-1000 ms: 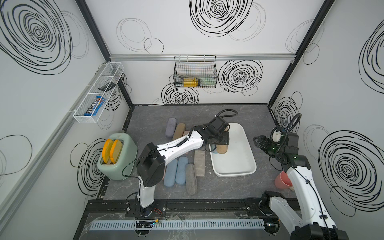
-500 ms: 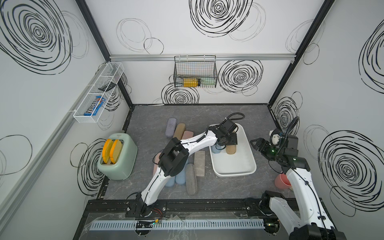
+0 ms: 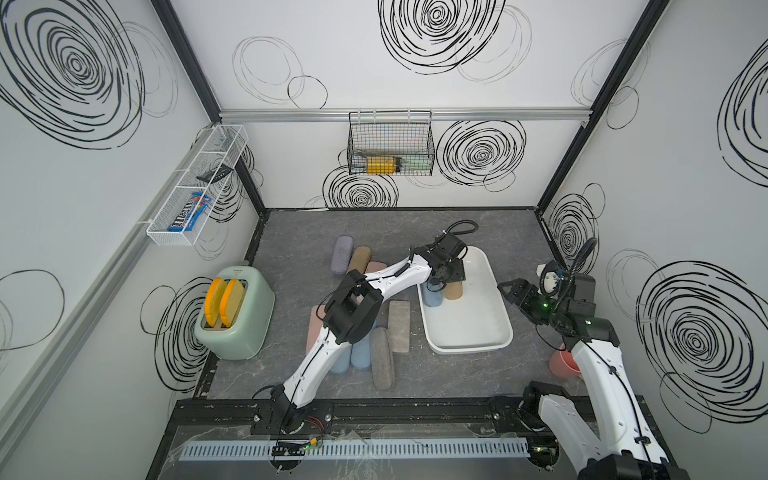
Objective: Put the glasses cases into the storage boxes
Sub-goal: Place the glasses case in the storage box.
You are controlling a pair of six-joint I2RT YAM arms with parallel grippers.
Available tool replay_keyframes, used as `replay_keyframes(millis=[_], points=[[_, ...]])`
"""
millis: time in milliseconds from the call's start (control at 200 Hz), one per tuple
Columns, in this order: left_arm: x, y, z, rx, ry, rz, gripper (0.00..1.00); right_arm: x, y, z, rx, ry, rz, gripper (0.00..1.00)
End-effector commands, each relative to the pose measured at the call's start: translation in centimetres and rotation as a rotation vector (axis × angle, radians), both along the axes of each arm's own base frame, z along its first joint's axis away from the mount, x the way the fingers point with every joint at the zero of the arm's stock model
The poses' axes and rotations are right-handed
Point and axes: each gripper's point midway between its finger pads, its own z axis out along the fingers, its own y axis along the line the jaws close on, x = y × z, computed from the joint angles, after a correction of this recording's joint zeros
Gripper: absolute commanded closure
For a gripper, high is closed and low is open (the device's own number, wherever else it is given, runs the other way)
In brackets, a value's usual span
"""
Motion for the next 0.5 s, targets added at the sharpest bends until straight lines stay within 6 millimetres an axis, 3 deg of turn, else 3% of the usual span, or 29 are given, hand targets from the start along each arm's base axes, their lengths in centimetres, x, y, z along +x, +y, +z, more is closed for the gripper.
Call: replay_keyframes(millis=[0,495], points=[[1.14,-0.22,0.45,0.001,-0.029,0.013,0.32,-0.33,0.44,-0.18,0.03,0.011,0.011,0.18],[1.51,-0.7,-0.29,-0.004,-0.012,0.016,0.26,-0.22,0.85,0.41,0.05,0.004,0.028,0.18]])
